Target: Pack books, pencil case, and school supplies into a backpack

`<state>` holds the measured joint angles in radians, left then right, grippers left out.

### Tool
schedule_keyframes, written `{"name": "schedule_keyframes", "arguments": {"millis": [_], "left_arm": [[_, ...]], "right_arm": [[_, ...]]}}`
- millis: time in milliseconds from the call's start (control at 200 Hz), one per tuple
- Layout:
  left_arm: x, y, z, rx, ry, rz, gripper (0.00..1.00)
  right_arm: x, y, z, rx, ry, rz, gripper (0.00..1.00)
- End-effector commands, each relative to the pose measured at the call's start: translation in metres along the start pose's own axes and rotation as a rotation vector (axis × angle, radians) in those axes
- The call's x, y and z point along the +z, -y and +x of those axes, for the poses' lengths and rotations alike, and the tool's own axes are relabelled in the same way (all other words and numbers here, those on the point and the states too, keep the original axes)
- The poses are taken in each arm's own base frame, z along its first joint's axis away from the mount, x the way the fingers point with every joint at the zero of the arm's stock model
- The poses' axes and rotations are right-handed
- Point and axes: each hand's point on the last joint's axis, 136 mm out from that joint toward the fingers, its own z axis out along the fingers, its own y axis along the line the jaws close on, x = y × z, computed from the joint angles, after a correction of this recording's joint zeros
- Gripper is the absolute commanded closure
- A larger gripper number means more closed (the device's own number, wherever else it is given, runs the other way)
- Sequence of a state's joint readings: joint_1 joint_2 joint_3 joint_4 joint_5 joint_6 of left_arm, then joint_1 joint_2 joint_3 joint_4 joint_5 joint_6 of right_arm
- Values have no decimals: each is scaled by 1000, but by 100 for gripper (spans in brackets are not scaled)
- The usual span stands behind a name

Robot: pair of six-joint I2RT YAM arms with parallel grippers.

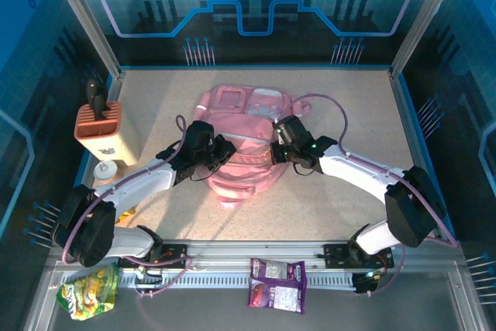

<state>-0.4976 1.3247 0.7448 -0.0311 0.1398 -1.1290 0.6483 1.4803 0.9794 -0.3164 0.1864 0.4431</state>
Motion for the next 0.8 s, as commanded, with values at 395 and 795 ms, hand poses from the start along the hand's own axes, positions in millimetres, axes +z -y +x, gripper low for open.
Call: {"name": "schedule_keyframes", "arguments": {"millis": [395,795], "left_arm": [[-37,5,-14,245,22,-32,49],[-130,-82,-113,465,555,-578,1]], "right_arm": [[-37,32,-36,17,99,0,57],[-71,157,-22,263,312,287,0]]}}
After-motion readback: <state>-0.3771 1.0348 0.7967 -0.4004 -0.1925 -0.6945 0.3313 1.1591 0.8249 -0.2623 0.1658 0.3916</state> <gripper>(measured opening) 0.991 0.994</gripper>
